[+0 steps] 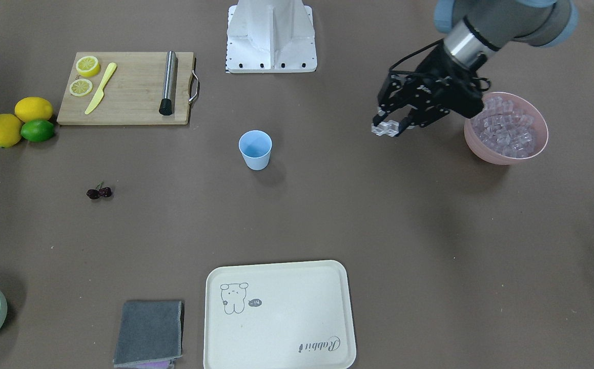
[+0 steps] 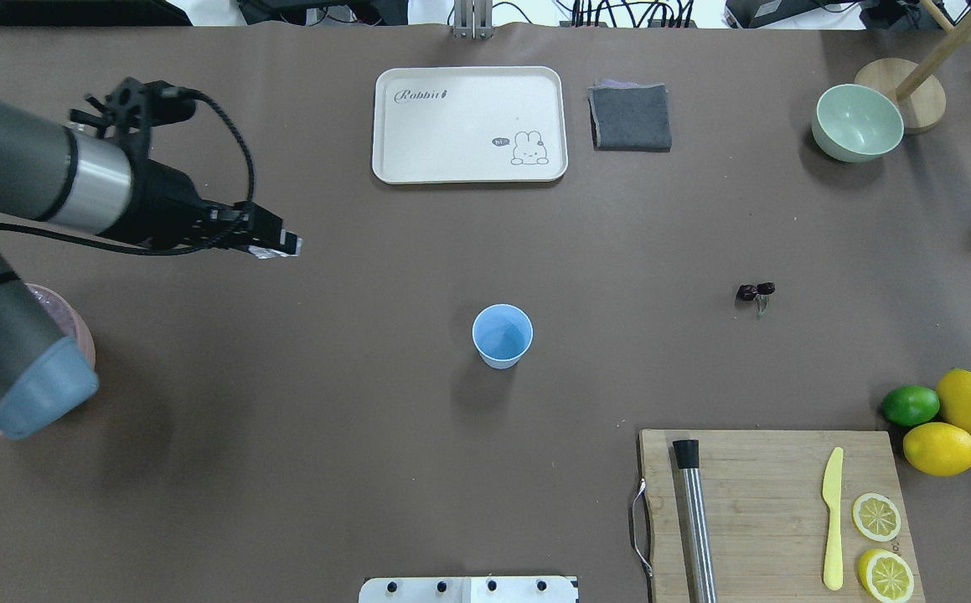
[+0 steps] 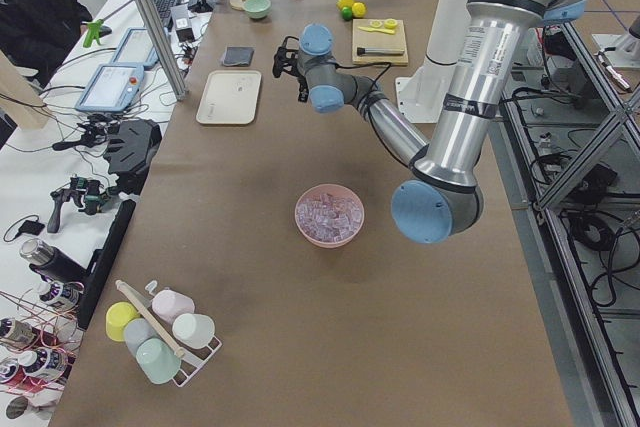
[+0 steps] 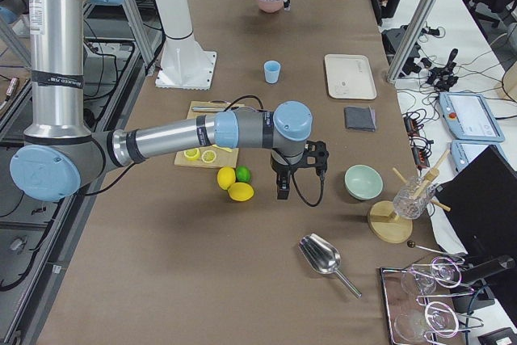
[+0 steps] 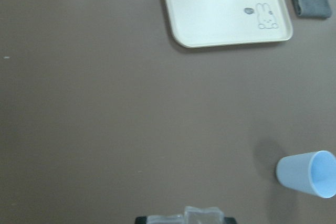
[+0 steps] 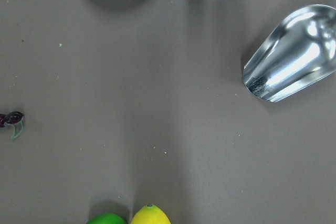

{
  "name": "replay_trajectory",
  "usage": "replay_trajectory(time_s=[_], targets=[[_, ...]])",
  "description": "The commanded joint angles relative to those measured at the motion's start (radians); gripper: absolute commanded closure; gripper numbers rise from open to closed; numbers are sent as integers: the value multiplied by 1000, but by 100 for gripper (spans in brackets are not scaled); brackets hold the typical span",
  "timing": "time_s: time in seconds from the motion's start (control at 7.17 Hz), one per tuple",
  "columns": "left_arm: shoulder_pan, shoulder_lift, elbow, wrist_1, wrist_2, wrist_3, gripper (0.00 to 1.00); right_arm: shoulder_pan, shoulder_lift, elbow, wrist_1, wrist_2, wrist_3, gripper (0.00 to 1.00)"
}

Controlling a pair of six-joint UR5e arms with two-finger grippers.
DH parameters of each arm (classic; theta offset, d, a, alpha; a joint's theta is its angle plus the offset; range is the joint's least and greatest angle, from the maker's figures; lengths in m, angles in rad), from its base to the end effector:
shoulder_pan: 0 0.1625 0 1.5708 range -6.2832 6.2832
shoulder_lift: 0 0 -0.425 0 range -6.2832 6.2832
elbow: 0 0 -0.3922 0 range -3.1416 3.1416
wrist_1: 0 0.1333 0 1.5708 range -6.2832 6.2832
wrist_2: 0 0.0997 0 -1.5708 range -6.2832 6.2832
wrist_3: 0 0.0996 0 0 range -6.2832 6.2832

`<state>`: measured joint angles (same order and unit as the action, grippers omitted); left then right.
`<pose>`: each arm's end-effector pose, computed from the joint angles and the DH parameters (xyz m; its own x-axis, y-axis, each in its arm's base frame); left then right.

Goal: Put ice and cherries in cup
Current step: 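Lift the ice cube with the left gripper toward the light-blue cup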

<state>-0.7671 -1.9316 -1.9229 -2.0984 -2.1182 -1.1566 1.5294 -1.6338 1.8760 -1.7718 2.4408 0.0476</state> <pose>0.3463 -0.4470 0.2369 0.3096 0.1789 -0.9339 0.1241 0.9662 0.2262 0.0382 -0.4582 0.5527 0.6442 -0.0106 0.7648 0.0107 0.9999 0.0048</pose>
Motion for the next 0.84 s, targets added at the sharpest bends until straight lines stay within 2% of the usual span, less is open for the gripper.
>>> replay_trajectory(time_s=[0.0,0.28,0.7], targets=[[150,-145,88,3,150,-84,100,0,-1,0,0,0,0,0],[266,-205,116,5,278,-132,100,0,-1,0,0,1,0,0],[344,-263,191,1,369,-136,100,0,-1,-2,0,3,0,0]])
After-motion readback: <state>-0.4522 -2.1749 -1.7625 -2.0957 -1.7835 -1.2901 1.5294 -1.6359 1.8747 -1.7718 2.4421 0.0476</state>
